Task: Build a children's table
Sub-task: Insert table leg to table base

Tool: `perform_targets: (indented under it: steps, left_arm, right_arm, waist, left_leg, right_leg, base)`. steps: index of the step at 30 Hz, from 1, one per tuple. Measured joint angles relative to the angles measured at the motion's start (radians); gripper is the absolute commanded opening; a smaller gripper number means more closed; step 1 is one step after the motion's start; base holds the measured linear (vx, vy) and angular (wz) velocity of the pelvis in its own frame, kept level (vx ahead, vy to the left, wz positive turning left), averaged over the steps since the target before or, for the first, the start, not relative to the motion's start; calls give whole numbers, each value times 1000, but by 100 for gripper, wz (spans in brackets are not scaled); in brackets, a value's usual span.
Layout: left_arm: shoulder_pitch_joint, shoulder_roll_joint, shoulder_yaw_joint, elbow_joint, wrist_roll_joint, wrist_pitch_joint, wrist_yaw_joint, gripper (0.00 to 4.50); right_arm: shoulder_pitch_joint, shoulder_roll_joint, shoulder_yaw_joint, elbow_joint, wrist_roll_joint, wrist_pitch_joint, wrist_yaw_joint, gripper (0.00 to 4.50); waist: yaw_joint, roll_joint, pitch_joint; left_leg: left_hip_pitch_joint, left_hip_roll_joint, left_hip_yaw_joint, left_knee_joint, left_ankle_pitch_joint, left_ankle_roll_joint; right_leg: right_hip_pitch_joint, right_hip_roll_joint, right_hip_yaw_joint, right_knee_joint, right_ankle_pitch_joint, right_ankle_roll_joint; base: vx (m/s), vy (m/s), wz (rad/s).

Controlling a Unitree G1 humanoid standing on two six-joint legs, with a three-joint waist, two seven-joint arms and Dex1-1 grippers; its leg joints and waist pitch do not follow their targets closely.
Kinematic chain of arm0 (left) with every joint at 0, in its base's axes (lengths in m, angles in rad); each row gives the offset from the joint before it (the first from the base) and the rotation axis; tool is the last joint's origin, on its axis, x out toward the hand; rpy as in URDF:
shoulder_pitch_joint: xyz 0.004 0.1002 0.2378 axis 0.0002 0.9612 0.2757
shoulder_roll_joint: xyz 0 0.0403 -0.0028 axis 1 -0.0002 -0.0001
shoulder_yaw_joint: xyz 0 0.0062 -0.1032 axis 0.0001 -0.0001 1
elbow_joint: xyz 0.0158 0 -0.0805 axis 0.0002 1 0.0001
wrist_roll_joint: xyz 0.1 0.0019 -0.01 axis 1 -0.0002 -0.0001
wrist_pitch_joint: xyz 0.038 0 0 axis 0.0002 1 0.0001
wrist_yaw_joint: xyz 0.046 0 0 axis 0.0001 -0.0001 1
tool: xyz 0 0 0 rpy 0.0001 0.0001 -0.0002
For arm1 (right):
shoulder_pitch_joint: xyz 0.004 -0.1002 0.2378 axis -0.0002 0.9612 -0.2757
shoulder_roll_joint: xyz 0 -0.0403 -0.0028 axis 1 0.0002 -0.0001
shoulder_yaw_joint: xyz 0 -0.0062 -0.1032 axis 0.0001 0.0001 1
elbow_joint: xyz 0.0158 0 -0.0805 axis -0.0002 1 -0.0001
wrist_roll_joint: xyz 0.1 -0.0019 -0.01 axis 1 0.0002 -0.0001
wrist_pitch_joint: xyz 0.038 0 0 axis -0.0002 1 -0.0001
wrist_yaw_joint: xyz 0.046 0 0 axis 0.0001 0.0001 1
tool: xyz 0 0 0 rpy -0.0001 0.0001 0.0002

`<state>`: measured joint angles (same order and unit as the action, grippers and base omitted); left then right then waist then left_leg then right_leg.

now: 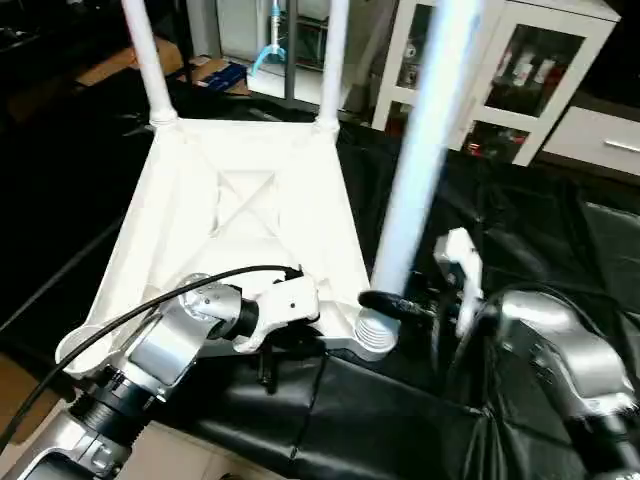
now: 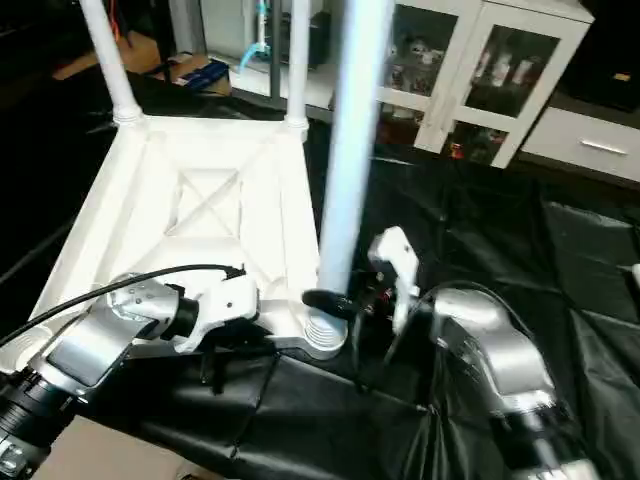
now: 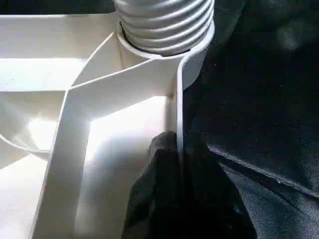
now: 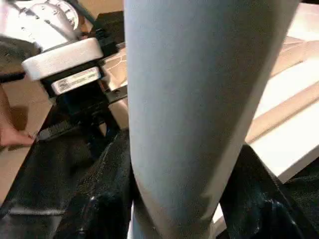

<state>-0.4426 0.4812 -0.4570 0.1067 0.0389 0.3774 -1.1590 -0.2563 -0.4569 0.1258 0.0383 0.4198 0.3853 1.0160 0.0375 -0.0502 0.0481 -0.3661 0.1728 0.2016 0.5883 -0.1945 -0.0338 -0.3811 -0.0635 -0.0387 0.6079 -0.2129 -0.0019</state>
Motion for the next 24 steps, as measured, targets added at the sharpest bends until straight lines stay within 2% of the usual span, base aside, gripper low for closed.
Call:
perform_targets:
  steps: [13, 18, 24]
  left_arm:
    - [1, -1, -2, 4, 0, -2, -5, 0]
    - [2, 0, -1, 10, 0, -2, -3, 0]
    - [2, 0, 0, 25, 8, -2, 8, 0]
  right_arm:
    - [78, -25, 23, -94, -34, -73, -16, 183]
    - [90, 13, 24, -63, -41, -119, -64, 183]
    - [86, 57, 31, -2, -61, -183, -115, 183]
  waist:
    - [-2, -1, -2]
    - [-8, -6, -6]
    - [-18, -11, -9]
  left_leg:
    - [1, 0, 0, -1, 0, 0]
    - [2, 0, 0, -1, 0, 0]
    - [10, 0, -1, -3, 0, -1]
  right_leg:
    - [2, 0, 0, 0, -2, 2]
    - [2, 0, 0, 0, -4, 6]
    - [5, 0, 0, -7, -6, 8]
  base:
    - [0, 0, 0]
    - [0, 0, 0]
    - [0, 0, 0]
